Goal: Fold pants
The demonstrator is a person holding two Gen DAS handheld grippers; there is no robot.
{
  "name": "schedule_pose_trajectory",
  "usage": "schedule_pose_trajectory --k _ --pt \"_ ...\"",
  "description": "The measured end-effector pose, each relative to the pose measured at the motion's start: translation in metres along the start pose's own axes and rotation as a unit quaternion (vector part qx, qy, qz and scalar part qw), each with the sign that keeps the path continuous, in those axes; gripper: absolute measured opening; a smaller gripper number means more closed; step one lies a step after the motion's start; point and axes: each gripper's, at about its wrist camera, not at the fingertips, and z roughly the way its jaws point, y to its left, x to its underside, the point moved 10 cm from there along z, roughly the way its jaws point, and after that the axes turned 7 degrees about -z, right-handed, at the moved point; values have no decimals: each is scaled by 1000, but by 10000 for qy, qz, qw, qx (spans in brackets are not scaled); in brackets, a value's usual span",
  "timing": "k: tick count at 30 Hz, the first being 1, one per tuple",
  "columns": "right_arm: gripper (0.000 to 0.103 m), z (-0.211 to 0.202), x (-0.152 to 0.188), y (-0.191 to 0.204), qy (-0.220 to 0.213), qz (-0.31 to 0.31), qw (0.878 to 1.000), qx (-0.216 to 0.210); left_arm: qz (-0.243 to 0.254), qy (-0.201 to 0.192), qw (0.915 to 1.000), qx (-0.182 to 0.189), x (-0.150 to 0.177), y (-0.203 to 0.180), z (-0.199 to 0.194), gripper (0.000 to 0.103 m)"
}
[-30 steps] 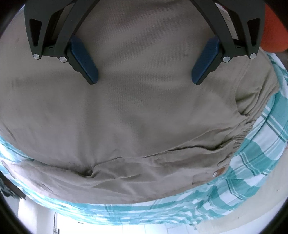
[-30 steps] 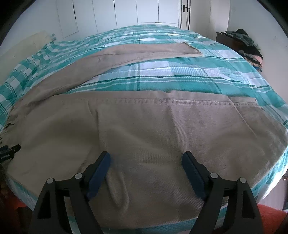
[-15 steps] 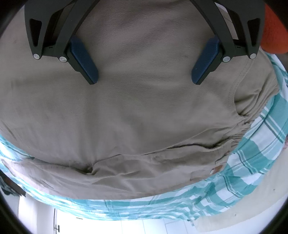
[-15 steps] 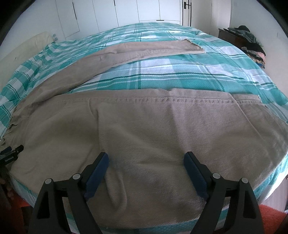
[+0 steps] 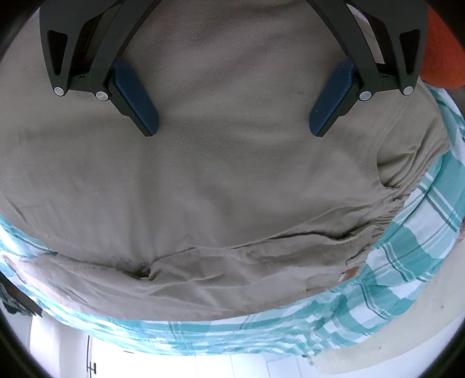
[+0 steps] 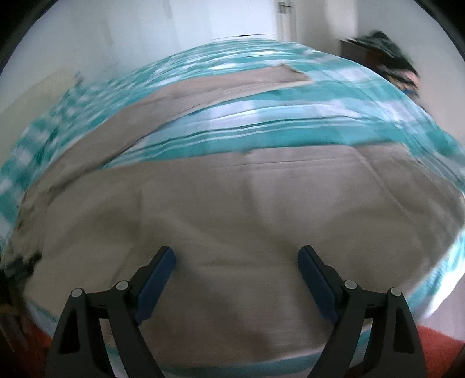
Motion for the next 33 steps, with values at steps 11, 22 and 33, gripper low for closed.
schedule_pose_trajectory --k 11,22,33 --pt "78 -52 -14 -65 -529 1613 9853 197 -90 -508 9947 885 -82 -27 -54 102" --pt "79 2 -222 50 -789 -102 9847 -1552 -561 -239 9951 775 -172 -65 75 102" --pt "68 202 -271 -54 131 398 9925 -1145 -578 -380 9920 1054 -137 -60 100 102"
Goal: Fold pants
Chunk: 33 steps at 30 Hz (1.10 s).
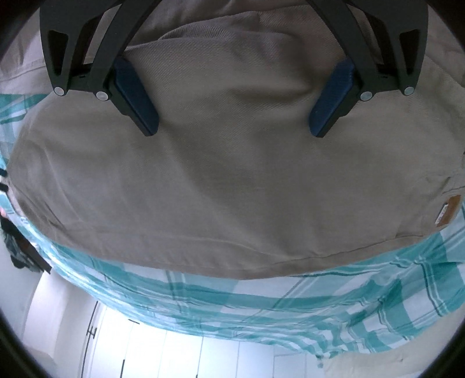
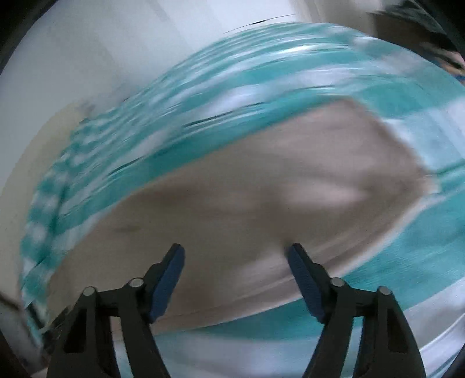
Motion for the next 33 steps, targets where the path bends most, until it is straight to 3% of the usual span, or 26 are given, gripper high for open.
schedule_pose_trajectory --k 3,5,7,8,10,12,14,15,16,17,18,20,22,23,25,26,27,28,30,32,33 --pt "69 -32 -10 -93 -352 666 9929 923 -6 -46 10000 19 -2 -2 3 102" --pt "69 -60 -12 -138 -585 1171 9852 1107 4 -69 10000 10 -2 -2 3 102" --pt "69 -71 -14 -138 -783 1352 9861 557 11 -88 10000 4 -3 -1 4 102" --pt "69 -71 -14 -128 -826 1432 9862 66 14 -92 10000 0 -3 -1 4 102" --pt "69 -52 -8 -99 -573 1518 9841 -716 16 -90 10000 -4 -3 -2 4 102" --pt "68 -20 0 -87 -165 1480 9867 -652 18 -90 10000 -6 -3 -2 4 102" --pt "64 -7 -8 -84 -313 1558 9862 -462 16 -92 10000 -3 -3 -2 4 102" --pt "52 -2 -21 -83 -566 1754 9818 -464 17 -91 10000 -2 -3 -2 4 102" --pt "30 2 -28 -82 -678 1950 9771 -517 13 -93 10000 4 -3 -2 4 102" --pt "14 2 -33 -83 -766 2126 9729 -494 9 -91 10000 10 -3 -2 4 102" --pt "4 0 -41 -83 -888 2212 9706 -345 3 -89 10000 18 -3 -1 4 102" --pt "4 -11 -57 -61 -1076 1780 9777 -305 -6 -85 10000 31 -3 0 5 102" --pt "4 -37 -68 -1 -1118 458 9907 -628 -9 -88 10000 37 -2 0 5 102" --pt "4 -52 -64 35 -1069 -309 9900 -866 -9 -89 10000 39 -3 0 5 102" --pt "4 -99 -25 98 -897 -1769 9697 -1428 -6 -87 10000 34 -2 0 5 102" --pt "4 -128 7 125 -741 -2407 9522 -1730 -7 -86 10000 33 -2 0 5 102" --pt "4 -146 29 135 -637 -2762 9409 -1854 -6 -83 10000 26 -3 0 5 102" --pt "4 -167 60 141 -479 -3138 9287 -1918 -1 -77 10000 16 -3 0 5 102" --pt "4 -190 105 124 -189 -3345 9246 -1813 19 -51 10000 -18 -3 0 5 102" --pt "4 -197 126 86 -56 -3090 9398 -1458 50 -1 10000 -78 -3 -1 6 102" --pt "15 -192 131 54 -1 -2702 9572 -1042 62 33 9999 -115 -4 -1 5 102"
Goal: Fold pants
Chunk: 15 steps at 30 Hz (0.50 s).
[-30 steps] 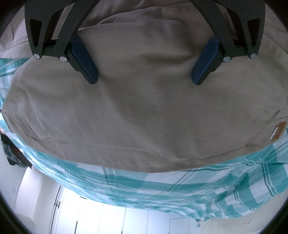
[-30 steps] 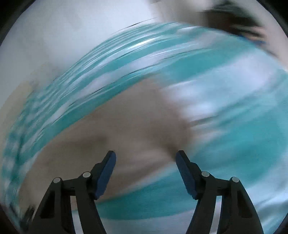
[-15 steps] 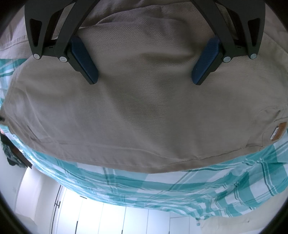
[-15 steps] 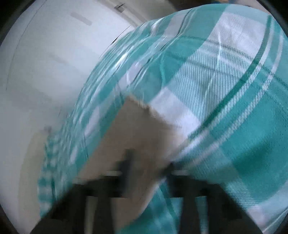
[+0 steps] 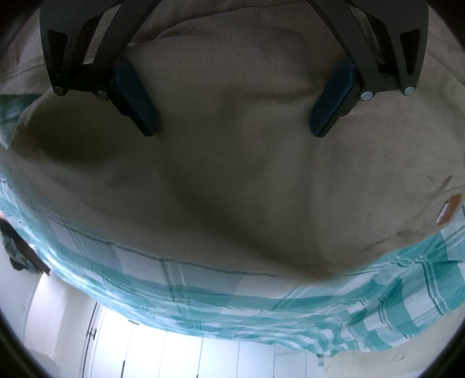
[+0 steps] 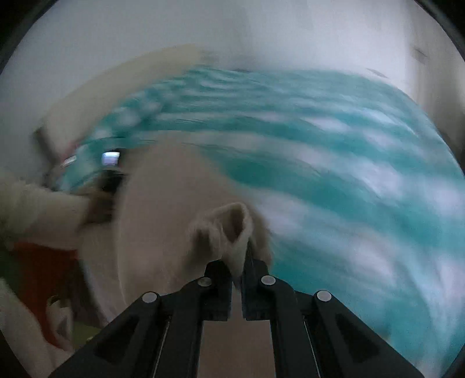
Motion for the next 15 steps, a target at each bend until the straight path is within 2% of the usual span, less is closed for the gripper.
schedule_pose_trajectory --k 1,2,3,4,6,8,10,12,13,15 --pt "48 -2 25 -31 151 518 9970 551 15 46 10000 -51 0 0 -1 102" --pt "66 -3 44 -56 329 857 9902 1052 24 93 9999 -97 -1 -1 -2 102" --pt "82 -9 72 -85 595 1347 9723 1813 41 179 9997 -161 -1 -1 -4 102" --pt "82 -17 84 -93 617 1579 9639 2052 48 289 9994 -191 0 -1 -6 102" --pt "82 -40 102 -97 285 2345 9439 2309 41 496 9986 -194 5 0 -17 102" --pt "82 -63 108 -94 -48 2736 9280 2529 31 640 9978 -141 11 1 -31 102" --pt "82 -74 106 -87 -122 2920 9104 2927 -74 872 9962 47 25 2 -51 102" --pt "82 -94 99 -72 -283 2868 9020 3214 -28 947 9954 166 40 2 -74 102" --pt "82 -103 88 -55 -551 2878 9019 3174 51 948 9952 255 49 0 -87 102" --pt "83 -95 63 -15 -1024 3043 9092 2652 259 886 9947 453 70 -5 -113 102"
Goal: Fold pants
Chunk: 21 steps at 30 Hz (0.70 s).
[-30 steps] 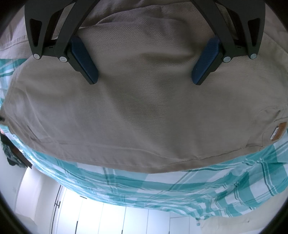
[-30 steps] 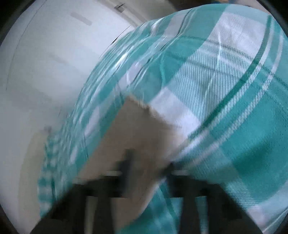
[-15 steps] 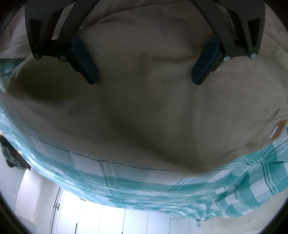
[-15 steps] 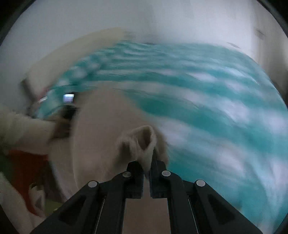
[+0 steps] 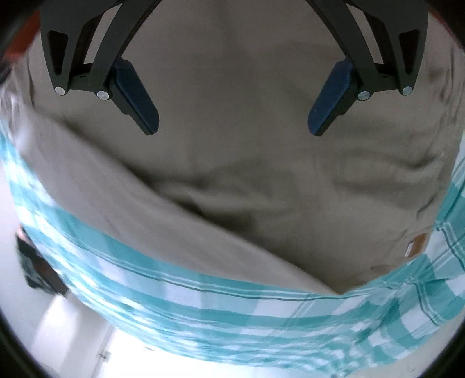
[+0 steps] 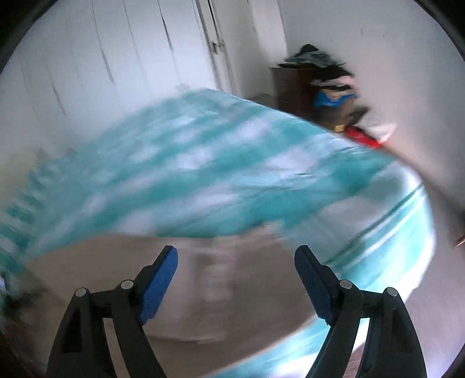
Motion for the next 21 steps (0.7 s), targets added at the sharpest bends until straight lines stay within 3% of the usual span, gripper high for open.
schedule_pose_trajectory --k 2,5,7,9,11,14,21 --pt "85 -11 15 40 36 118 9989 -463 229 -93 9997 39 19 -8 -11 102" --pt "85 5 58 142 418 36 9914 -1240 564 -3 9984 -7 43 -21 -7 102" --pt "85 17 87 205 625 -522 9836 -1607 803 226 9965 -33 59 -27 11 102" --pt "84 20 113 246 617 -1510 9737 -1588 674 238 9974 14 65 -24 22 103" --pt "85 20 137 260 581 -2168 9641 -1417 418 79 9990 150 64 -20 23 103" --pt "86 36 178 261 1073 -2662 9475 -1412 583 4 9983 33 66 -23 25 103" --pt "87 48 177 254 1122 -2584 9449 -1665 565 73 9984 -24 65 -23 29 103"
